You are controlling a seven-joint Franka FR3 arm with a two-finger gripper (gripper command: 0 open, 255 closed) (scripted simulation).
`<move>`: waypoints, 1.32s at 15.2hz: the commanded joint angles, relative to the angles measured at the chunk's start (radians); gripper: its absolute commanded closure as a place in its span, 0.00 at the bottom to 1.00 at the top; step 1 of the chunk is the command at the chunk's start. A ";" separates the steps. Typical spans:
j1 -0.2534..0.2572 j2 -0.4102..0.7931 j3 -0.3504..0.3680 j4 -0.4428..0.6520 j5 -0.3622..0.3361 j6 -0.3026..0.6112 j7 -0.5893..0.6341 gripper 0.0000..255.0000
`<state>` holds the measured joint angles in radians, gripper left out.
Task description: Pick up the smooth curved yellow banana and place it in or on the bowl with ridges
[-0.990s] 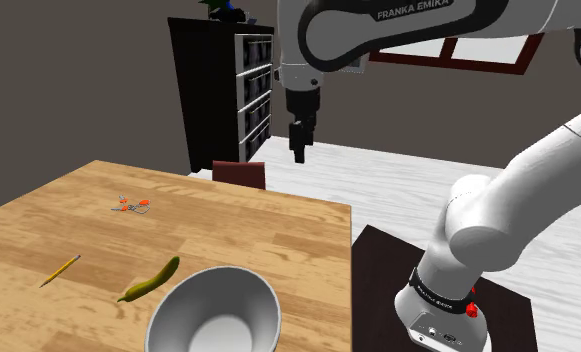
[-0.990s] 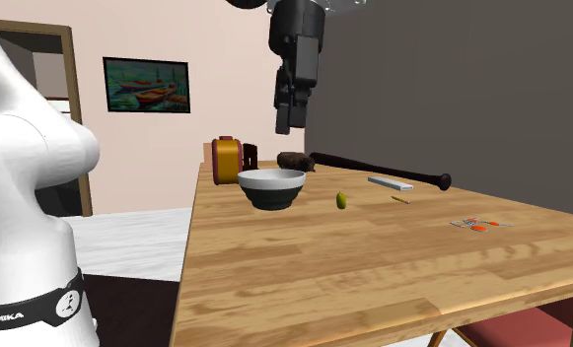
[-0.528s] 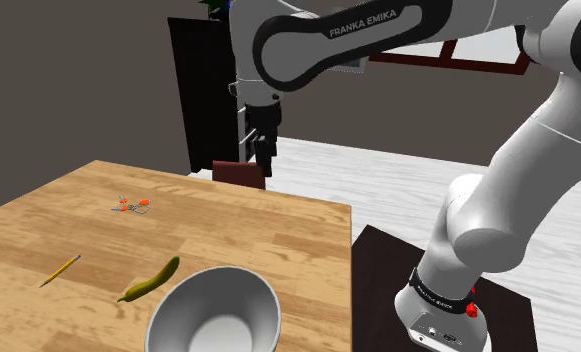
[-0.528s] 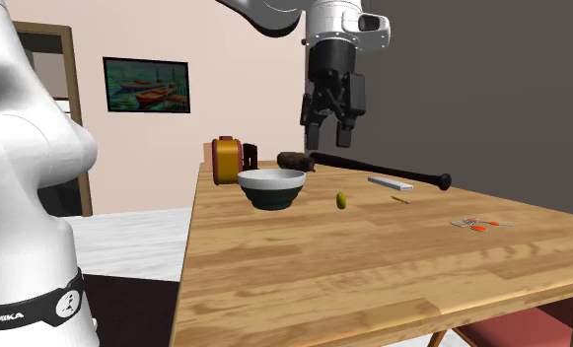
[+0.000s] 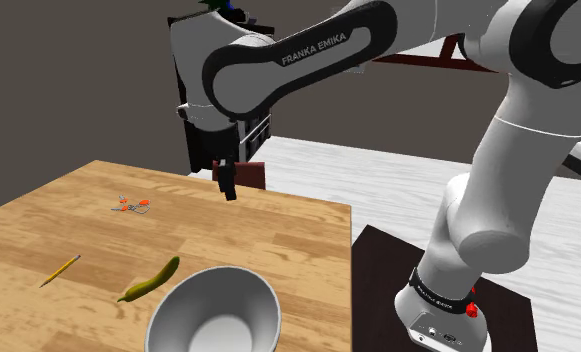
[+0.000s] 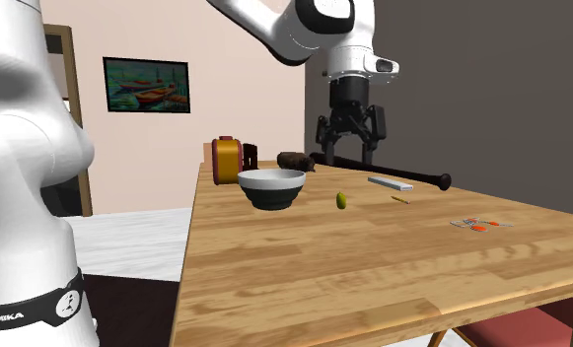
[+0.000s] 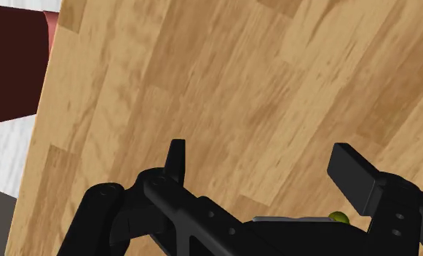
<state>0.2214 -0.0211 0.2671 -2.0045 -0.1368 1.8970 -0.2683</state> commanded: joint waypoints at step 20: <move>0.235 0.491 0.141 0.393 -0.227 0.053 -0.140 0.00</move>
<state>0.4526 0.4586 0.4081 -1.6140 -0.3580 1.9423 -0.4090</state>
